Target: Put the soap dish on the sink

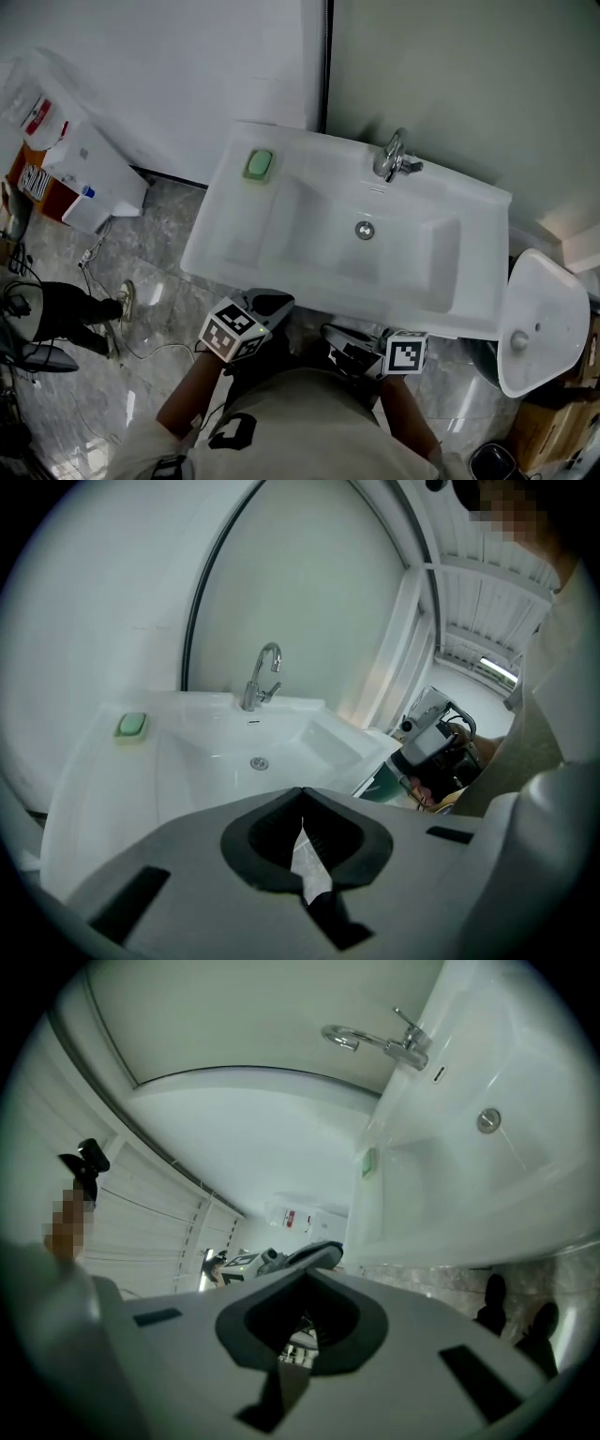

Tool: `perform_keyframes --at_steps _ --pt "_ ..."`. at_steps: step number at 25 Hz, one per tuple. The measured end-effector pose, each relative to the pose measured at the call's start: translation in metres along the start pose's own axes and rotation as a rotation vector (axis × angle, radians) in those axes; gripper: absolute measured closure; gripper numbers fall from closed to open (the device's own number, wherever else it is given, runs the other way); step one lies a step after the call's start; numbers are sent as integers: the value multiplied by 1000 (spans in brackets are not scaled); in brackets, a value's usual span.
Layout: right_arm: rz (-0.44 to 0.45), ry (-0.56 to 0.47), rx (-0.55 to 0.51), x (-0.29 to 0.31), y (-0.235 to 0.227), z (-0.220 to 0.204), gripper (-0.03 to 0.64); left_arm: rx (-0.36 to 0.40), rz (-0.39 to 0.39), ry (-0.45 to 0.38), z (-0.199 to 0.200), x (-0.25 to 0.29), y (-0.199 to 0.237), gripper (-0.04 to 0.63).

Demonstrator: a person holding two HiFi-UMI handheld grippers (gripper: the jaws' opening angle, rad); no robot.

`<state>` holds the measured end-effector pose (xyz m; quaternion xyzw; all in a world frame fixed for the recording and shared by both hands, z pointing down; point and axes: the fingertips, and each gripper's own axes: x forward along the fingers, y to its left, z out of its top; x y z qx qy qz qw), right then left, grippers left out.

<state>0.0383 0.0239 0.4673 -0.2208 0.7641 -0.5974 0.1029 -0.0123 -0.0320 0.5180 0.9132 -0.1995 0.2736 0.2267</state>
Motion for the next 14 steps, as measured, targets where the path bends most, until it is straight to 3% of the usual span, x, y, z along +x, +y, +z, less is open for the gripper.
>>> perform_keyframes --at_steps 6,14 --pt "28 88 -24 25 7 -6 611 -45 81 -4 -16 -27 18 575" --pt "3 84 -50 81 19 12 611 -46 124 -48 -12 -71 78 574"
